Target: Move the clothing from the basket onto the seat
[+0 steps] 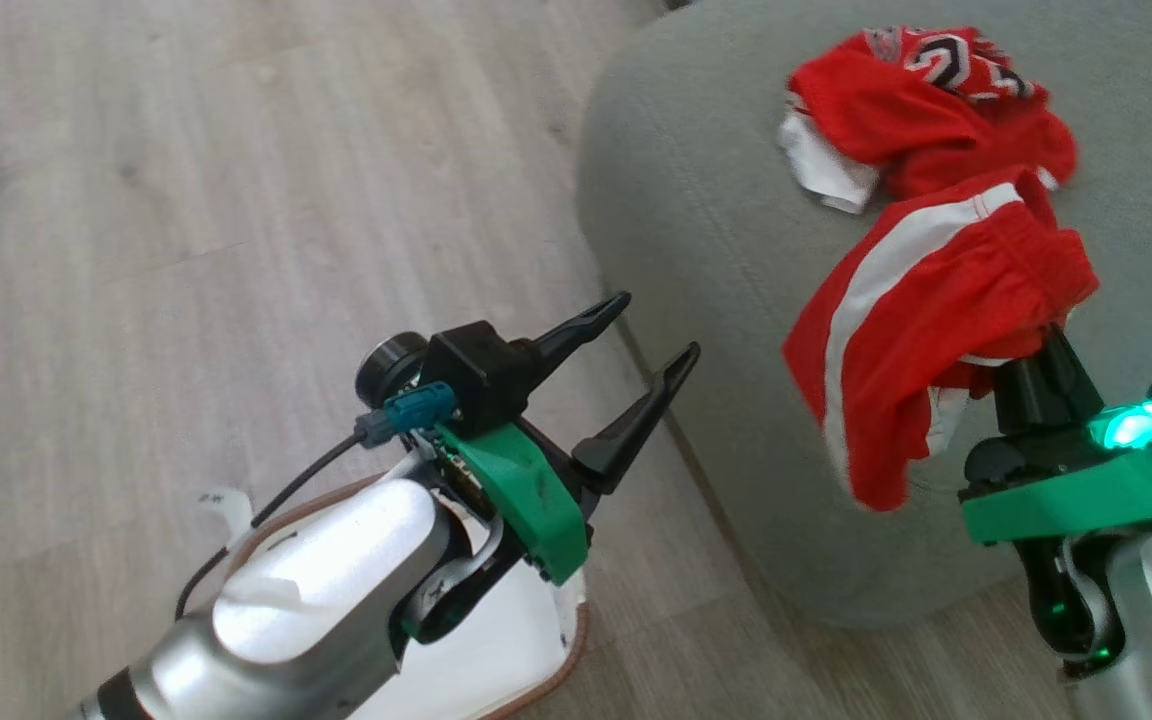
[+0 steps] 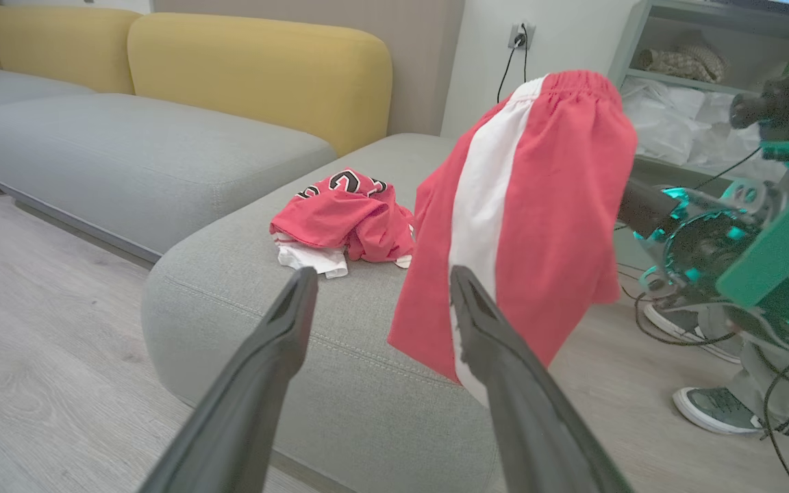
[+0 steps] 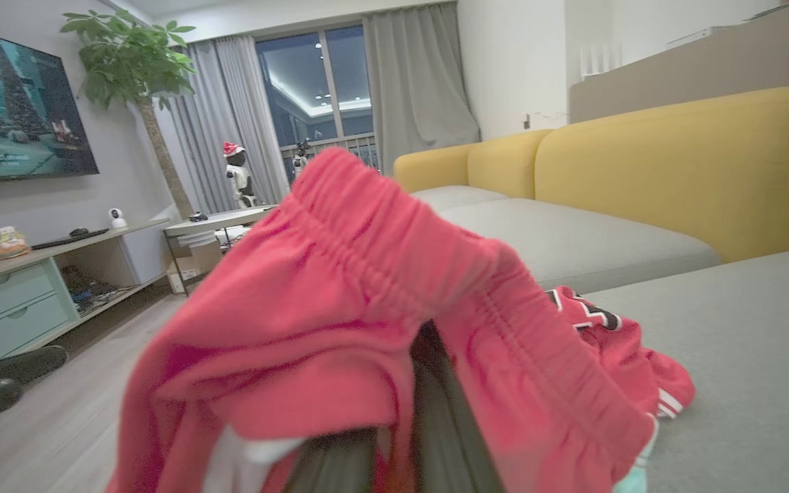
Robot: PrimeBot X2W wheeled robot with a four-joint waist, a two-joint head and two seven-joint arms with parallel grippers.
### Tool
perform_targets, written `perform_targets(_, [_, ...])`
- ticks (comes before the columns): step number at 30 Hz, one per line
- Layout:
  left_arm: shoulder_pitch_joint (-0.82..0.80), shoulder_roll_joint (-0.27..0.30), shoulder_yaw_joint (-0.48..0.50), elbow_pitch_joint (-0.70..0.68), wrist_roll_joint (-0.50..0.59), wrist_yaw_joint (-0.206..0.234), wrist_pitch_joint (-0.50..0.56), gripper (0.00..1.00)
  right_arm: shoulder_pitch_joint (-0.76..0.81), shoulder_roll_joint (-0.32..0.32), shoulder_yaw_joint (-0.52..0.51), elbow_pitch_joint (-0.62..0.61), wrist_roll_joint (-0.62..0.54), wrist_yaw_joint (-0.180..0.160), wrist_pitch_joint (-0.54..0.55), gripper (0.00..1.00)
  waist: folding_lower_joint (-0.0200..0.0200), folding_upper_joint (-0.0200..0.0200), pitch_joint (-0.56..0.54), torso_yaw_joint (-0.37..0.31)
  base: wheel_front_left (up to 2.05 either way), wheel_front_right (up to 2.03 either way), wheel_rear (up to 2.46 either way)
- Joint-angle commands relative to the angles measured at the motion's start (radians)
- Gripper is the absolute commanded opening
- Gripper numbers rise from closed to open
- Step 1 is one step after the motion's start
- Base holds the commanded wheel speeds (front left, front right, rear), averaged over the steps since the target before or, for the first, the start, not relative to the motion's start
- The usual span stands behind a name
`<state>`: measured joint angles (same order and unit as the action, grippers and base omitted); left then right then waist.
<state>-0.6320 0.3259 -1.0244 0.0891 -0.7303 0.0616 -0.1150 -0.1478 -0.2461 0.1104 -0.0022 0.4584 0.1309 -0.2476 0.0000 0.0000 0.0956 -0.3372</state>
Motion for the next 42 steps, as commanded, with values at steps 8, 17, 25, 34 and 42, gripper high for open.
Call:
perform_targets(8, [-0.074,0.03,0.033,-0.014,0.018,0.005,-0.002,1.0,0.028,0.015,-0.029,-0.107,-0.005,0.0,0.004,0.0,0.0,0.0,0.028,-0.129,0.0,0.0,0.0])
perform_targets(17, [-0.092,0.035,0.028,-0.015,0.03,0.008,0.001,1.0,0.044,0.025,-0.052,-0.158,-0.006,0.0,0.009,0.0,0.0,0.0,0.054,-0.183,0.0,0.0,0.0])
perform_targets(25, [-0.102,0.034,0.021,-0.021,0.036,0.008,0.004,1.0,0.012,0.015,-0.082,-0.193,-0.02,0.0,0.034,0.0,0.0,0.0,0.074,-0.183,0.0,0.0,0.0])
perform_targets(34, [-0.127,0.038,0.018,-0.031,0.036,0.004,0.019,1.0,-0.145,-0.082,-0.197,-0.209,-0.028,0.0,0.102,0.0,0.0,0.0,0.133,-0.135,0.0,0.0,0.0])
perform_targets(42, [-0.166,0.059,0.015,-0.059,0.047,-0.001,0.053,1.0,-0.335,-0.263,-0.275,-0.071,-0.012,0.0,0.158,0.0,0.0,0.0,0.223,-0.093,0.0,0.0,0.0])
